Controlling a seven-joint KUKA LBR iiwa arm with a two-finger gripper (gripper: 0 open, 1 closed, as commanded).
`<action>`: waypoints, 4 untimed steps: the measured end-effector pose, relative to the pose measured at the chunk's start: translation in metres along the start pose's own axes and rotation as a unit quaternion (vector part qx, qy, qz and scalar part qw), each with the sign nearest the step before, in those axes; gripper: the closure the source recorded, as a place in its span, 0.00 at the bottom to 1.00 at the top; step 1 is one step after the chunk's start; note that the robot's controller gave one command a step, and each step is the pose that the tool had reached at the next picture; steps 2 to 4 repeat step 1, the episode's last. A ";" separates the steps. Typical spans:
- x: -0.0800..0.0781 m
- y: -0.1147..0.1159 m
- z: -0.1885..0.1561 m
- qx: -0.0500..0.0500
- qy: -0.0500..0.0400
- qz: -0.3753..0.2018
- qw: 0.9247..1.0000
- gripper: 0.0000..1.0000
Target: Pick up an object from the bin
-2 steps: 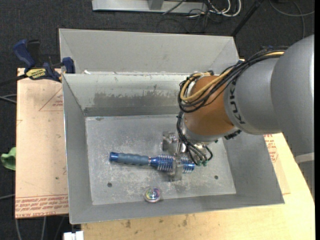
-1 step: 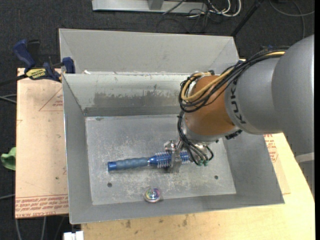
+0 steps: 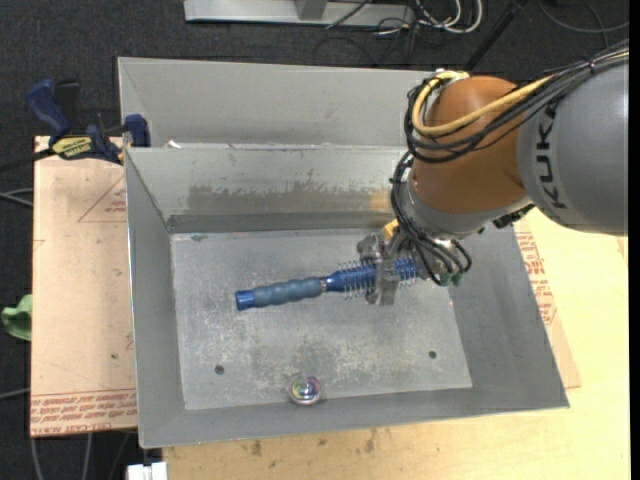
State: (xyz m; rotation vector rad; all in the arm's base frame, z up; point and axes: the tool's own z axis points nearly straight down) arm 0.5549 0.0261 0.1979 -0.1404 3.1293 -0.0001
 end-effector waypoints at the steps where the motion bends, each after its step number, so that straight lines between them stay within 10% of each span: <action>1: -0.006 0.013 -0.055 -0.001 0.001 -0.118 0.993 1.00; 4: -0.006 0.013 -0.055 -0.001 0.001 -0.118 0.993 1.00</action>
Offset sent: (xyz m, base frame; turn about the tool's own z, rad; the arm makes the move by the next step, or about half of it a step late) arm 0.0033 0.0123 0.0542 -0.2384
